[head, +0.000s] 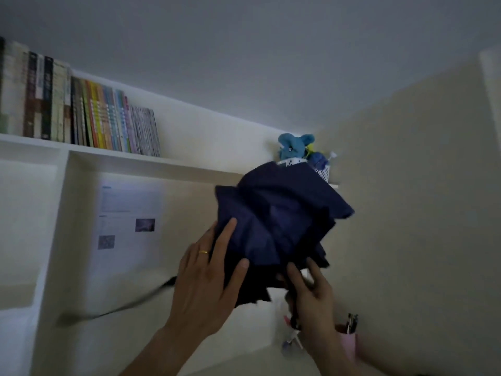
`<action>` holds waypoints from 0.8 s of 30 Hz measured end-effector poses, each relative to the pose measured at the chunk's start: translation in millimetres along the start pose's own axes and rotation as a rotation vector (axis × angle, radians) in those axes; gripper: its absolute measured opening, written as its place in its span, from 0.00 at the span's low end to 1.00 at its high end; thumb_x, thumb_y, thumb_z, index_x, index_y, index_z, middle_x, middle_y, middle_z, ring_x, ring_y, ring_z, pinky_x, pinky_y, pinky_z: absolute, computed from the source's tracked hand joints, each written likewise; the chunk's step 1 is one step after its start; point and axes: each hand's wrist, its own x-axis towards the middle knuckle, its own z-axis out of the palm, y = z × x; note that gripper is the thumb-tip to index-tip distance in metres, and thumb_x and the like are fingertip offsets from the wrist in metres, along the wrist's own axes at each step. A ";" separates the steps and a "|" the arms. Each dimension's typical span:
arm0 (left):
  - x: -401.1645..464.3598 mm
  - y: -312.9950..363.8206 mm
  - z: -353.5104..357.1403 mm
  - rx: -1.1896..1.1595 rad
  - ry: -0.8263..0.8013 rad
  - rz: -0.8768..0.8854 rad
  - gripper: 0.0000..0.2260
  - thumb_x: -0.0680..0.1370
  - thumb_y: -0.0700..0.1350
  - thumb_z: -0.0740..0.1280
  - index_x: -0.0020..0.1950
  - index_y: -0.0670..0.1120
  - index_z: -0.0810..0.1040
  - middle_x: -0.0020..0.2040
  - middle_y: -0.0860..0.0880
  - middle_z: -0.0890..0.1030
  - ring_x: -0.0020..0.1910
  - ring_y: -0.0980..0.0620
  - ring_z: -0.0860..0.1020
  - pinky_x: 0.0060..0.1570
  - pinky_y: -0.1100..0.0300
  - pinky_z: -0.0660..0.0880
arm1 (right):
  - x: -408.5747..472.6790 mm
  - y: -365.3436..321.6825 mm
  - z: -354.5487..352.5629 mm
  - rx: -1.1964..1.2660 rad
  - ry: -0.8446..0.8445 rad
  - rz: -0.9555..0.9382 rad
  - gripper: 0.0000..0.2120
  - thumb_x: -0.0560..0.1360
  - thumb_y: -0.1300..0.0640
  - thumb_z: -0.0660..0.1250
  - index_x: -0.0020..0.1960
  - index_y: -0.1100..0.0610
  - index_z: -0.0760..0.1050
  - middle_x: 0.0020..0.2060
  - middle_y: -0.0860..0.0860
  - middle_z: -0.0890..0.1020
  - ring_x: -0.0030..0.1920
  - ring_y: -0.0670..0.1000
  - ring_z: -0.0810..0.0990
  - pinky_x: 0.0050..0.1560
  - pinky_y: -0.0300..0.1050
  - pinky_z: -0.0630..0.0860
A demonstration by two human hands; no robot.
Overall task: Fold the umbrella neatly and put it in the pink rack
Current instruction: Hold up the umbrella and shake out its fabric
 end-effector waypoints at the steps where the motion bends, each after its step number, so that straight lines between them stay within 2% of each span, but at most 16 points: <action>1: 0.7 -0.1 -0.9 -0.010 -0.002 0.003 0.30 0.82 0.64 0.54 0.82 0.62 0.46 0.81 0.50 0.61 0.77 0.47 0.65 0.74 0.43 0.65 | 0.8 2.4 2.6 0.101 -0.019 0.059 0.03 0.80 0.57 0.67 0.53 0.52 0.76 0.37 0.54 0.86 0.25 0.48 0.73 0.24 0.39 0.67; 2: 1.5 -0.2 -2.3 -0.027 -0.002 0.008 0.31 0.82 0.65 0.54 0.82 0.62 0.45 0.81 0.51 0.62 0.78 0.49 0.65 0.74 0.43 0.65 | 0.7 -0.5 3.4 0.137 -0.049 0.058 0.01 0.80 0.57 0.68 0.50 0.54 0.76 0.36 0.53 0.86 0.26 0.46 0.75 0.26 0.41 0.69; 4: 1.4 -0.9 -6.4 -0.067 -0.005 0.008 0.34 0.81 0.67 0.54 0.82 0.61 0.43 0.81 0.54 0.61 0.78 0.51 0.64 0.75 0.43 0.63 | 6.1 3.0 5.9 0.183 -0.045 0.071 0.01 0.79 0.57 0.68 0.50 0.52 0.78 0.37 0.52 0.85 0.32 0.46 0.79 0.32 0.43 0.74; 6: 1.1 -4.4 -9.4 -0.057 -0.009 -0.001 0.35 0.80 0.68 0.54 0.82 0.60 0.43 0.81 0.54 0.62 0.77 0.51 0.66 0.75 0.43 0.64 | 9.1 4.1 6.1 0.316 -0.019 0.136 0.02 0.79 0.57 0.68 0.51 0.54 0.79 0.38 0.54 0.85 0.32 0.51 0.78 0.30 0.42 0.73; 7: 1.1 -6.9 -10.1 -0.035 -0.014 -0.007 0.35 0.80 0.70 0.52 0.82 0.60 0.43 0.81 0.54 0.62 0.76 0.50 0.67 0.74 0.44 0.65 | 7.4 0.8 5.9 0.300 -0.022 0.100 0.04 0.79 0.56 0.68 0.51 0.55 0.79 0.37 0.53 0.85 0.33 0.51 0.78 0.30 0.41 0.73; 9: 0.7 -11.7 -9.4 -0.023 -0.037 -0.026 0.35 0.80 0.71 0.49 0.82 0.60 0.45 0.81 0.52 0.63 0.74 0.50 0.69 0.72 0.45 0.67 | 5.9 -4.9 -0.5 0.309 -0.083 0.145 0.05 0.80 0.56 0.67 0.52 0.57 0.78 0.36 0.50 0.84 0.31 0.47 0.79 0.29 0.39 0.72; 11: -2.0 -15.7 -8.2 -0.056 -0.056 -0.057 0.33 0.80 0.71 0.49 0.82 0.61 0.47 0.81 0.53 0.63 0.74 0.50 0.68 0.72 0.45 0.68 | -0.4 -6.9 -0.3 0.354 -0.142 0.193 0.06 0.80 0.56 0.66 0.52 0.58 0.77 0.35 0.52 0.84 0.24 0.45 0.71 0.22 0.36 0.67; 14: -4.5 -20.5 -9.8 -0.159 -0.045 -0.140 0.30 0.80 0.70 0.52 0.80 0.65 0.50 0.80 0.53 0.62 0.75 0.52 0.65 0.72 0.46 0.68 | 0.6 -5.0 -10.8 0.574 -0.289 0.375 0.10 0.80 0.51 0.63 0.56 0.57 0.75 0.37 0.51 0.83 0.21 0.42 0.64 0.18 0.33 0.62; 16: -4.9 -21.6 -13.4 -0.348 -0.002 -0.204 0.28 0.80 0.67 0.56 0.79 0.67 0.53 0.78 0.56 0.61 0.75 0.55 0.65 0.72 0.52 0.67 | 1.9 -1.1 -19.1 0.658 -0.371 0.441 0.14 0.79 0.49 0.62 0.53 0.58 0.79 0.36 0.50 0.79 0.19 0.43 0.62 0.16 0.32 0.61; 18: -2.9 -19.6 -17.5 -0.568 0.025 -0.255 0.27 0.82 0.60 0.63 0.78 0.67 0.56 0.76 0.59 0.63 0.72 0.62 0.68 0.69 0.59 0.70 | -2.0 -1.4 -23.9 0.747 -0.421 0.461 0.14 0.75 0.49 0.66 0.49 0.58 0.83 0.38 0.51 0.76 0.18 0.43 0.63 0.16 0.32 0.62; 20: 0.5 -17.1 -19.9 -0.736 0.016 -0.321 0.29 0.81 0.50 0.68 0.77 0.64 0.58 0.71 0.61 0.68 0.62 0.66 0.76 0.57 0.62 0.79 | -1.8 1.9 -30.5 0.815 -0.491 0.491 0.16 0.72 0.48 0.72 0.52 0.59 0.82 0.39 0.51 0.77 0.19 0.44 0.64 0.16 0.32 0.63; 22: 4.9 -16.6 -20.8 -0.807 -0.005 -0.414 0.29 0.79 0.48 0.72 0.76 0.62 0.62 0.67 0.62 0.72 0.55 0.66 0.79 0.49 0.62 0.81 | 3.0 11.2 -37.5 0.922 -0.606 0.578 0.18 0.74 0.46 0.71 0.56 0.59 0.81 0.37 0.51 0.82 0.20 0.44 0.64 0.19 0.33 0.64; 24: 9.3 -20.1 -20.9 -0.844 -0.047 -0.515 0.22 0.78 0.48 0.73 0.70 0.58 0.72 0.64 0.58 0.78 0.53 0.60 0.82 0.49 0.58 0.82 | 4.4 15.8 -39.8 1.018 -0.697 0.653 0.20 0.79 0.45 0.67 0.58 0.62 0.81 0.36 0.51 0.84 0.23 0.44 0.62 0.23 0.36 0.66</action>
